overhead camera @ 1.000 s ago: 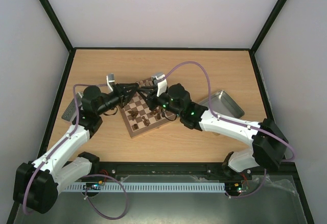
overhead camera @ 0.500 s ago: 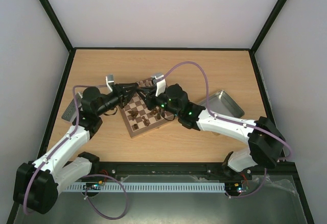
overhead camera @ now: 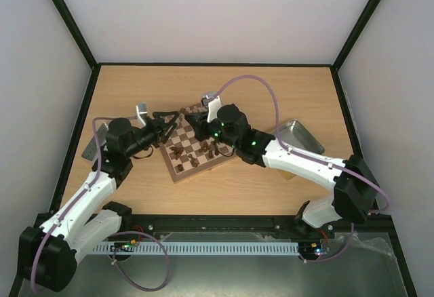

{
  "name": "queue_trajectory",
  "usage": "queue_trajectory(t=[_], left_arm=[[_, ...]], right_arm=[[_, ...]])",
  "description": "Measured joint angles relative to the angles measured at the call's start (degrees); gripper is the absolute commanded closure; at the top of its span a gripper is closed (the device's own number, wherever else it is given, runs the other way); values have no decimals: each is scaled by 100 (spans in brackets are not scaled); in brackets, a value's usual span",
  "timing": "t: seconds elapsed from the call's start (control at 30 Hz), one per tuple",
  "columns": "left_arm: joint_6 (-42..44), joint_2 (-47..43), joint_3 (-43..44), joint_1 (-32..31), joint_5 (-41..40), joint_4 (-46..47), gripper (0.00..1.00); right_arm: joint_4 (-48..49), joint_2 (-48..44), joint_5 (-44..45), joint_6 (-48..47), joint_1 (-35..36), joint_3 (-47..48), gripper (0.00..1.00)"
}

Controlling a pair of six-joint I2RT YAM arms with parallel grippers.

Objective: Set up the chess pieces on the board
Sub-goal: Place the chess piece on the chessboard.

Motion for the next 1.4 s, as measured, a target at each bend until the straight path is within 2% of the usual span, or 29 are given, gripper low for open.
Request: queue_trajectory(t=[0.13,0.33,0.5,0.63,0.87,1.4], left_arm=[[883,-136,15,415,-293,-848,36],[2476,-120,367,1014,-793,-2140,35],[3836,-105,962,1010,-1349,-2806,33],[4533,-289,1088,949,-1779,-2981,33],[5077,-632,1025,920,-2092,-3167,32],[5359,-927,931,817,-2433,-3370,31]], right_arm=[[-1226,-44,15,66,-262,481,98],[-3628,-7,249,66,-719,1198,98],[-5134,269,350,68,-758,1480,98],[-6039,758,466,44,-743,1705,98],[-6754,1327,535,-85,-743,1834,98],[-6911,2240,221,-262,-743,2168,94]])
